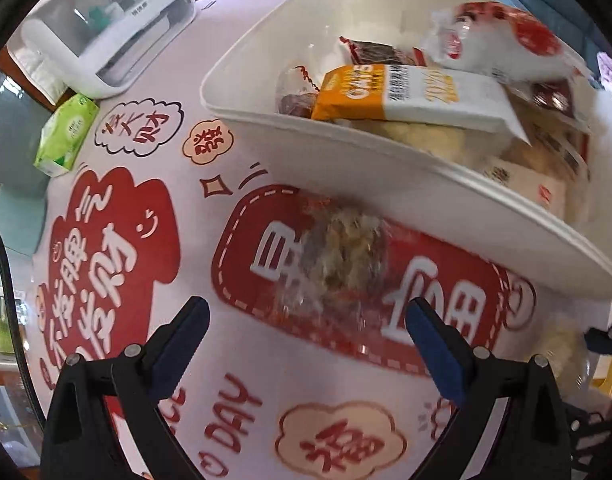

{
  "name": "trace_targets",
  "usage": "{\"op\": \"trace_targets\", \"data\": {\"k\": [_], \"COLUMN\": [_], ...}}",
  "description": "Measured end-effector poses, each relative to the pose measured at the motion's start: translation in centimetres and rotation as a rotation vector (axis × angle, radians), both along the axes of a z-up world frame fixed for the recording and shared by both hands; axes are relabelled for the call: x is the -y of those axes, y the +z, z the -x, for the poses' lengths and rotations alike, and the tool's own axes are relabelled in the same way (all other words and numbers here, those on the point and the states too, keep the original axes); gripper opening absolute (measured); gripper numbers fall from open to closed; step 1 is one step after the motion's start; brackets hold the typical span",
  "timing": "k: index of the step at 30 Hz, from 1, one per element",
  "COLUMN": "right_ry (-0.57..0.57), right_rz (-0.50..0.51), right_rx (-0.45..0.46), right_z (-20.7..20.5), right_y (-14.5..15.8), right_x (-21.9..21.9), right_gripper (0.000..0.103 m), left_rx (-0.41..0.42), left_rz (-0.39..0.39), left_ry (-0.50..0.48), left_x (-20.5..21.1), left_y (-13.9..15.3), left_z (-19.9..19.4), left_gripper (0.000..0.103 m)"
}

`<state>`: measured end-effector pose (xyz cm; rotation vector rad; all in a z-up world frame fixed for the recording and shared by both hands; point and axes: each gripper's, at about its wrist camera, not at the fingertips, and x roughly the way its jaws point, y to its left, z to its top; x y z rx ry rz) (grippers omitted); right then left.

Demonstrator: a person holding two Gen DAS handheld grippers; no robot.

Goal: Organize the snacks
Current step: 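Grasp the clear nut bag with the left tool while the right grasps the crumbly-snack bag, then carry both clear bags into the white tray and open both tools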

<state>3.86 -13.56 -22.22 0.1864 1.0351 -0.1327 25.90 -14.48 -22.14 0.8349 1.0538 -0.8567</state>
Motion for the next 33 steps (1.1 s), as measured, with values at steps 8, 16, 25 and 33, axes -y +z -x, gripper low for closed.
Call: {"op": "trace_targets", "data": {"k": [8, 16, 25, 33], "right_ry": [-0.037, -0.013, 0.114, 0.277], "right_rz": [-0.031, -0.051, -0.085, -0.108], "right_rx": [0.000, 0.005, 0.032, 0.149], "right_z": [1.2, 1.8, 2.2, 1.8], "right_y": [-0.2, -0.3, 0.5, 4.1], "right_x": [2.0, 2.5, 2.4, 1.0], "right_gripper": [0.045, 0.044, 0.042, 0.042], "left_rx": [-0.011, -0.024, -0.080, -0.079], "left_rz": [-0.008, 0.044, 0.028, 0.078], "left_ry": [0.018, 0.066, 0.217, 0.359], "left_x": [1.7, 0.0, -9.0, -12.5], "left_y": [-2.4, -1.9, 0.3, 5.3], "left_z": [-0.6, 0.0, 5.3, 11.4], "left_gripper": [0.090, 0.052, 0.052, 0.052]}}
